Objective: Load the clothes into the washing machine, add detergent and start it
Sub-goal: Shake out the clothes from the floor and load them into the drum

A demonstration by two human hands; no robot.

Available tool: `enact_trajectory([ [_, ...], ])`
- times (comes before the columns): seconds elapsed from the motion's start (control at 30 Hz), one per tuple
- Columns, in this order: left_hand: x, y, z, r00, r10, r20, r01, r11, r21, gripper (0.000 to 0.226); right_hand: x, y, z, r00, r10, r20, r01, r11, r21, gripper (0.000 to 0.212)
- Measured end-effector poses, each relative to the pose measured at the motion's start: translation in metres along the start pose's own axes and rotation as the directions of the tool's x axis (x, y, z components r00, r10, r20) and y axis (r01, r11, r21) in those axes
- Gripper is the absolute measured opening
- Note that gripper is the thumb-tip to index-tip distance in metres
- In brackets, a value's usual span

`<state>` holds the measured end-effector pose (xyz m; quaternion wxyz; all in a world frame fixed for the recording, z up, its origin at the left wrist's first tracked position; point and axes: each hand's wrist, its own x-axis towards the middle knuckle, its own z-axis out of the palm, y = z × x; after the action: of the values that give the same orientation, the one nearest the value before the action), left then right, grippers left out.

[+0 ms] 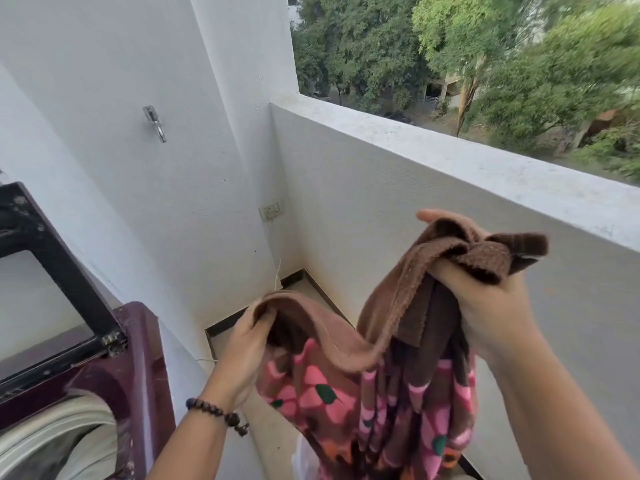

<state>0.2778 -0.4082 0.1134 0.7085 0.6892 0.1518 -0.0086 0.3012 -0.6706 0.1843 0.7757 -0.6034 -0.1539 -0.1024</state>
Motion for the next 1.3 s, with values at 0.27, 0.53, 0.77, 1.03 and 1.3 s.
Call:
enact_trajectory([
  [0.27, -0.04, 0.062, 0.083, 0.931, 0.266, 0.249, -0.198, 0.943, -0.268, 0.017, -0.023, 0.023, 0.058, 0.982, 0.13, 0.14, -0.14, 0.988, 0.064, 0.051],
  [0.53, -0.072, 0.056, 0.082, 0.887, 0.174, 0.428, -0.054, 0.959, -0.278, 0.041, -0.007, 0.034, 0.05, 0.989, 0.144, 0.041, -0.13, 0.963, -0.235, 0.1],
  [0.77, -0.056, 0.071, 0.082, 0.9, 0.275, 0.338, -0.26, 0.961, -0.09, 0.039, 0.003, 0.029, 0.043, 0.934, 0.313, 0.171, -0.301, 0.949, -0.096, 0.099],
  [1.03, -0.032, 0.123, 0.085, 0.896, 0.425, 0.129, -0.401, 0.899, -0.178, 0.04, -0.001, 0.039, 0.023, 0.79, 0.313, 0.527, -0.267, 0.95, -0.163, 0.102],
  [1.3, -0.027, 0.247, 0.1, 0.736, 0.672, 0.082, -0.639, 0.73, -0.244, 0.032, 0.039, -0.005, 0.057, 0.976, 0.021, 0.219, -0.004, 0.997, -0.077, 0.059],
])
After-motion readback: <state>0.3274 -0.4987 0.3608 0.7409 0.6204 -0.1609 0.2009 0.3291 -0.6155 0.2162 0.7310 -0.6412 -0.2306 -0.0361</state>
